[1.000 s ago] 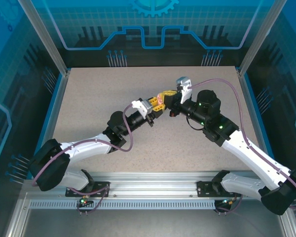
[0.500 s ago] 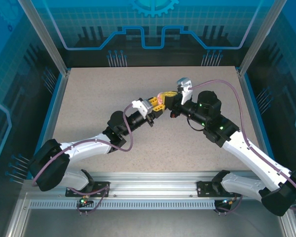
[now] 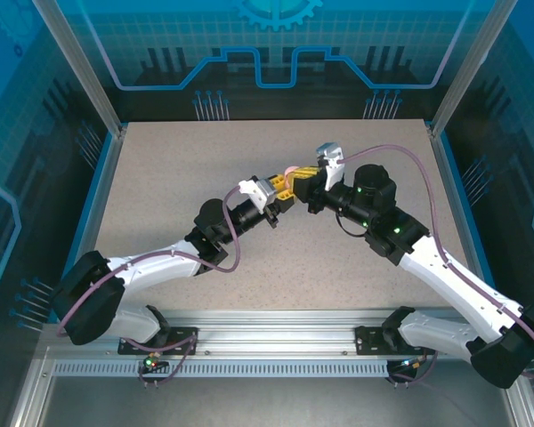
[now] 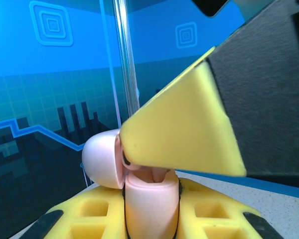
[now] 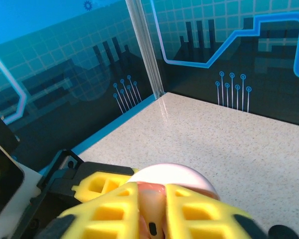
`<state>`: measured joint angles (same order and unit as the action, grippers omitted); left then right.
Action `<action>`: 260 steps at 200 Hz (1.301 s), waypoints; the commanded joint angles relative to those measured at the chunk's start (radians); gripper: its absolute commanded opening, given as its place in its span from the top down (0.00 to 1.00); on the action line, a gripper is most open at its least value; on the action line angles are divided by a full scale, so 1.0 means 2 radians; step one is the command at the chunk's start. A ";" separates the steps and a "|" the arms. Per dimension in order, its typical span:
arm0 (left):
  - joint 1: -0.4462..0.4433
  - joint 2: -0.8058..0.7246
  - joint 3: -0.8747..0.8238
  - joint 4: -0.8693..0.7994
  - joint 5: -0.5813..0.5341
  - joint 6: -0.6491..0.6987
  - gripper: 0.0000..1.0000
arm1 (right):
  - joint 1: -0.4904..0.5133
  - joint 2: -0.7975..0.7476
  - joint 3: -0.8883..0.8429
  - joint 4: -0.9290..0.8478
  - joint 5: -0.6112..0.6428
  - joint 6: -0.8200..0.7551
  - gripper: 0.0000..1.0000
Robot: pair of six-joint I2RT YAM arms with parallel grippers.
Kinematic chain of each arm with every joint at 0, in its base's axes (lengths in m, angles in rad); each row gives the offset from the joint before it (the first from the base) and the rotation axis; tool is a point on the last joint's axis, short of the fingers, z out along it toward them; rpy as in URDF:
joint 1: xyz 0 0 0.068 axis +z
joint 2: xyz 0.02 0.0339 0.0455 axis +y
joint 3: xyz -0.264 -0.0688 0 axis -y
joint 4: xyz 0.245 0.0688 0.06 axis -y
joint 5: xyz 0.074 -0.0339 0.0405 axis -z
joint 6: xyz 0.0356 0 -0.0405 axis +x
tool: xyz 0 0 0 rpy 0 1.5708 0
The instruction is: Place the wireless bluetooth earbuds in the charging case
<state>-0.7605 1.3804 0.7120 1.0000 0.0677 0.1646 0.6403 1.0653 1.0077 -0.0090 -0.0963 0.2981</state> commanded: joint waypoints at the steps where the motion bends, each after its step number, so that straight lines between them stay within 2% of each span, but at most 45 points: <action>1: -0.003 -0.018 0.023 0.027 -0.002 0.007 1.00 | -0.005 -0.006 -0.004 -0.007 -0.002 0.003 0.72; 12: -0.003 -0.018 0.022 0.025 -0.002 0.006 1.00 | -0.006 -0.007 0.001 -0.006 0.000 0.006 0.62; 38: -0.003 -0.014 0.020 0.026 -0.005 0.002 1.00 | -0.009 -0.010 0.021 -0.011 -0.002 0.011 0.48; 65: -0.004 -0.008 0.019 0.030 -0.012 0.001 1.00 | -0.014 -0.016 0.050 -0.023 -0.003 0.019 0.37; 83: -0.003 -0.006 0.016 0.035 -0.020 0.003 1.00 | -0.025 -0.031 0.061 -0.030 0.005 0.032 0.33; 126: -0.002 -0.009 0.006 0.042 -0.037 0.010 1.00 | -0.055 -0.067 0.081 -0.088 0.045 0.070 0.28; 168: 0.014 -0.022 -0.008 0.040 -0.056 0.003 1.00 | -0.076 -0.059 0.073 -0.159 0.084 0.112 0.25; 201: 0.036 -0.037 -0.023 0.036 -0.070 -0.012 1.00 | -0.080 -0.029 0.053 -0.188 0.099 0.151 0.25; 260: 0.075 -0.074 -0.047 0.022 -0.090 -0.034 1.00 | -0.071 0.070 0.057 -0.226 0.098 0.210 0.25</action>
<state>-0.6380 1.2846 0.6380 1.0267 -0.0708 0.1326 0.4900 1.1419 1.1145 -0.4049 0.0799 0.6415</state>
